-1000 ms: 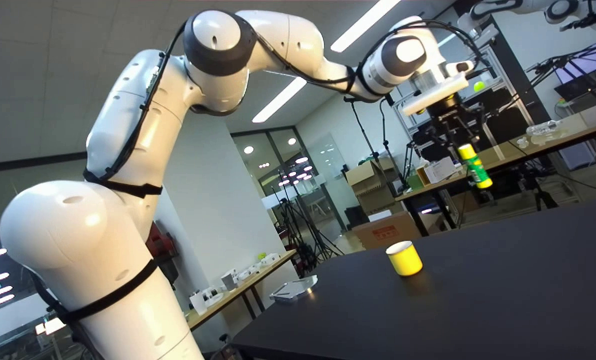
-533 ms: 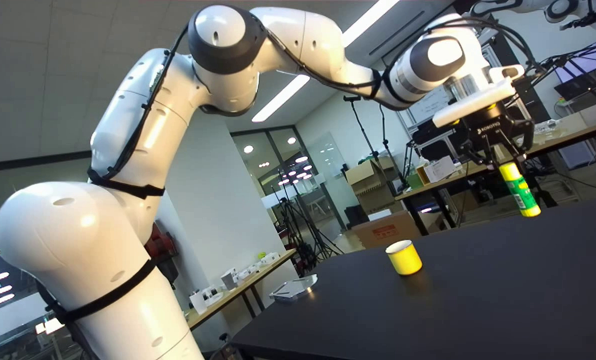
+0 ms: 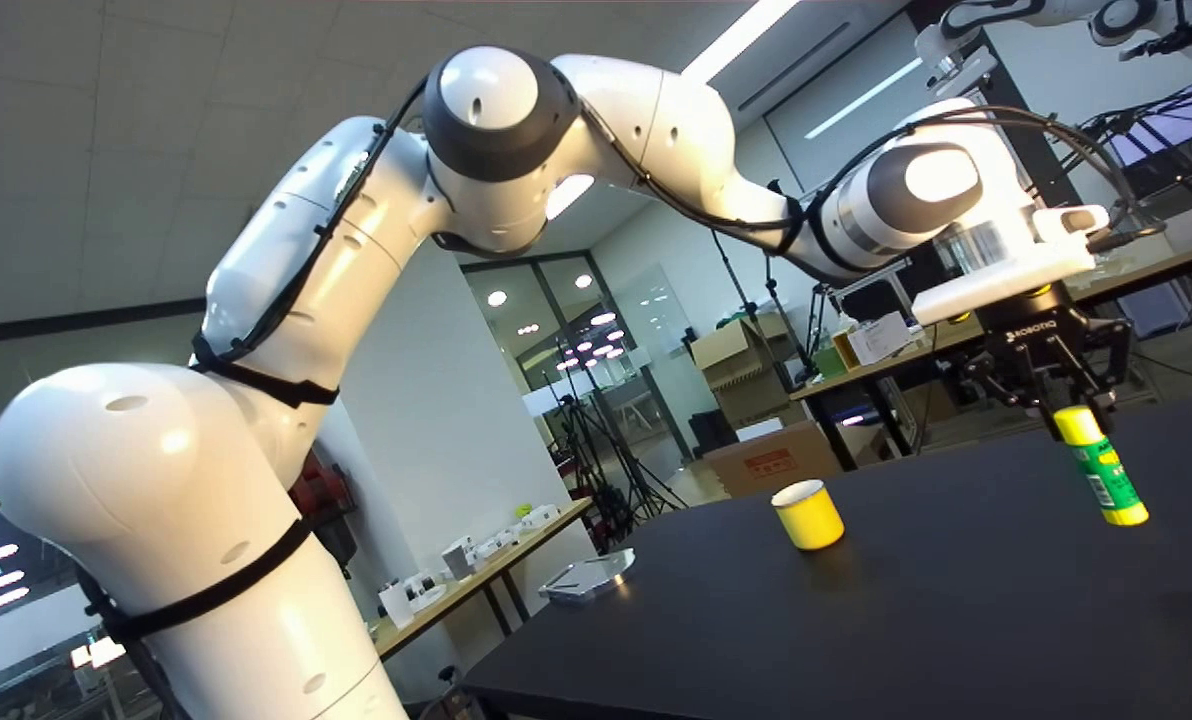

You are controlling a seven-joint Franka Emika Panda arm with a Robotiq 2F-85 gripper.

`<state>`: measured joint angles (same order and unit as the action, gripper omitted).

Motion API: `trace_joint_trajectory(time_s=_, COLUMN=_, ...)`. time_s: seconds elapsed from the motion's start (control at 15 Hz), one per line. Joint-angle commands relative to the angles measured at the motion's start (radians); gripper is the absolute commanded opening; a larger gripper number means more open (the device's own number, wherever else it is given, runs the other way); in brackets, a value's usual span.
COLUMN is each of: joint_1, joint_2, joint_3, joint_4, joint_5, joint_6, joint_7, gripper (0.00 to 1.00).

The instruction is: Remove the glue stick from the yellow mug

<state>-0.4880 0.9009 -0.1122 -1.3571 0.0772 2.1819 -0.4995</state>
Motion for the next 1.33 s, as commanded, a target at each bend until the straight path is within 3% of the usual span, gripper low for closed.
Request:
trace_joint_trajectory(time_s=0.0, joint_1=-0.021, joint_2=0.056, joint_3=-0.012, joint_4=0.062, joint_5=-0.032, joint_6=-0.001, joint_7=0.007, gripper=0.09)
trace_joint_trajectory(time_s=1.27, joint_1=-0.057, joint_2=0.117, joint_3=-0.003, joint_4=0.118, joint_5=-0.039, joint_6=0.026, joint_7=0.011, gripper=0.09)
